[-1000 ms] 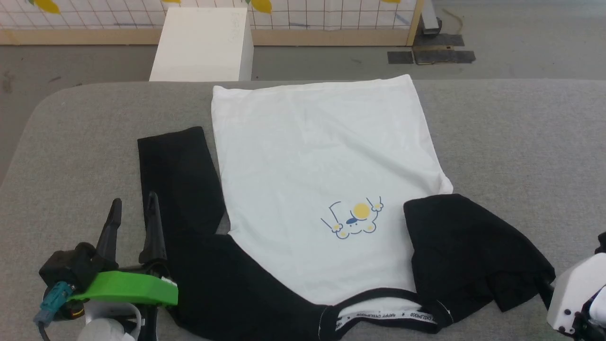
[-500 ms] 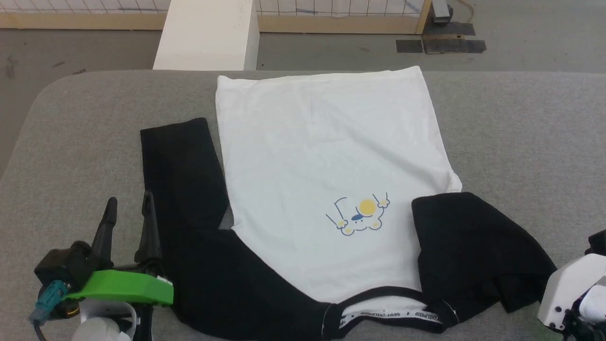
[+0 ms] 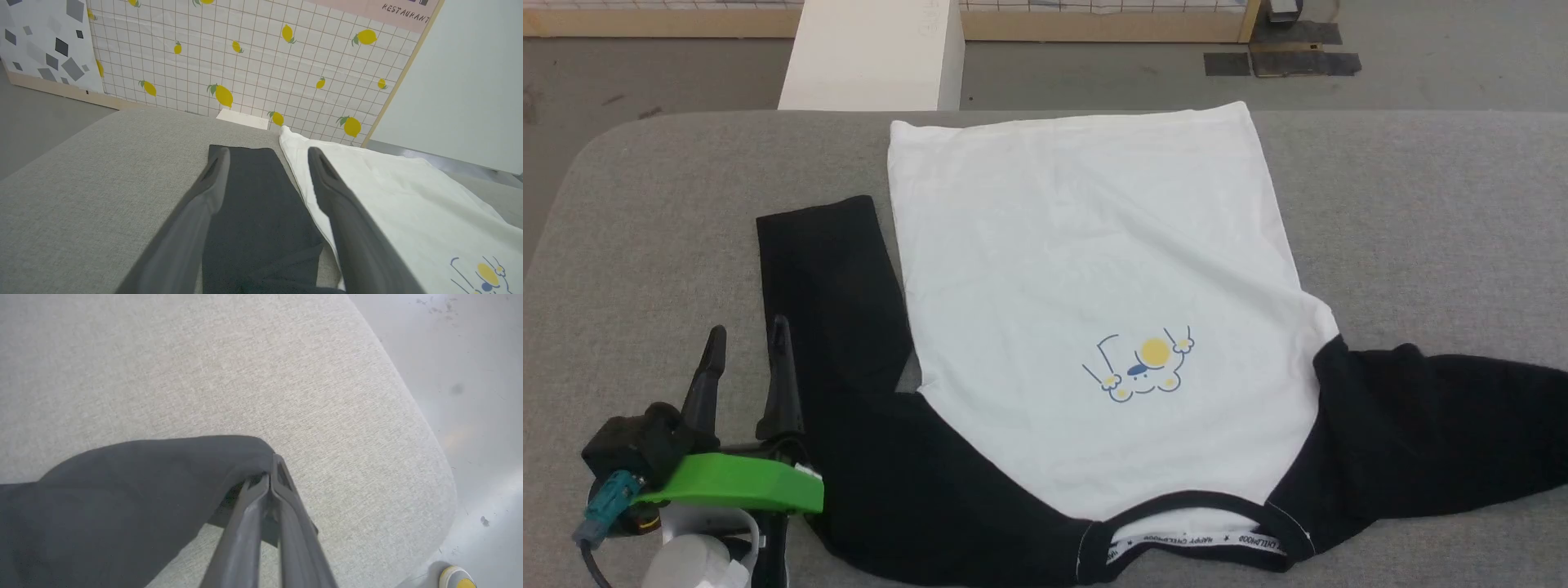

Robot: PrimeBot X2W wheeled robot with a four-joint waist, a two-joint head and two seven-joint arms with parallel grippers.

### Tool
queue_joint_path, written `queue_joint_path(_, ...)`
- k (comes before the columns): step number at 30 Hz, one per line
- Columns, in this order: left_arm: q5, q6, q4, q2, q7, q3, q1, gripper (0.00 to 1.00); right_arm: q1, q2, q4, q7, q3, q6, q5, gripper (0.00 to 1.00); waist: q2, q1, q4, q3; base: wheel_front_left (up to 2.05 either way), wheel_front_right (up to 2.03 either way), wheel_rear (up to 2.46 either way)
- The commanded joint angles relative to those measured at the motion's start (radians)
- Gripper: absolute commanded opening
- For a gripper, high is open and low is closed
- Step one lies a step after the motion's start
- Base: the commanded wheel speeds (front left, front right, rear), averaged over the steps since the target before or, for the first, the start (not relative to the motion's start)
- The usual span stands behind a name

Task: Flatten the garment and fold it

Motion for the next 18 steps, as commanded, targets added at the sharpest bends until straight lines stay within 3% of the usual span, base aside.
queue_joint_path(1,-0.014,0.0,0.0,0.007,0.003,-0.002,-0.017,1.0,-0.023,-0.001,-0.019,0.008,-0.021,-0.002,-0.023,0.0,-0.0001,0.0,0.005,0.003,0.0,0.0,0.0)
queue_joint_path(10,-0.023,0.0,0.008,0.012,0.003,-0.005,-0.02,1.0,-0.078,-0.047,-0.058,-0.015,-0.116,-0.002,-0.076,0.0,-0.0001,0.0,0.022,0.007,0.0,0.0,0.0)
queue_joint_path(14,-0.025,0.002,0.014,0.012,0.002,-0.005,-0.016,1.0,-0.099,-0.084,-0.042,-0.05,-0.101,-0.002,-0.071,0.0,-0.0001,0.0,0.022,-0.006,0.0,0.0,0.0)
queue_joint_path(18,-0.026,0.004,0.018,0.01,0.002,-0.011,-0.01,1.0,-0.114,-0.138,-0.026,-0.08,-0.016,-0.002,-0.043,0.0,-0.0001,0.0,0.018,-0.023,0.0,0.0,0.0)
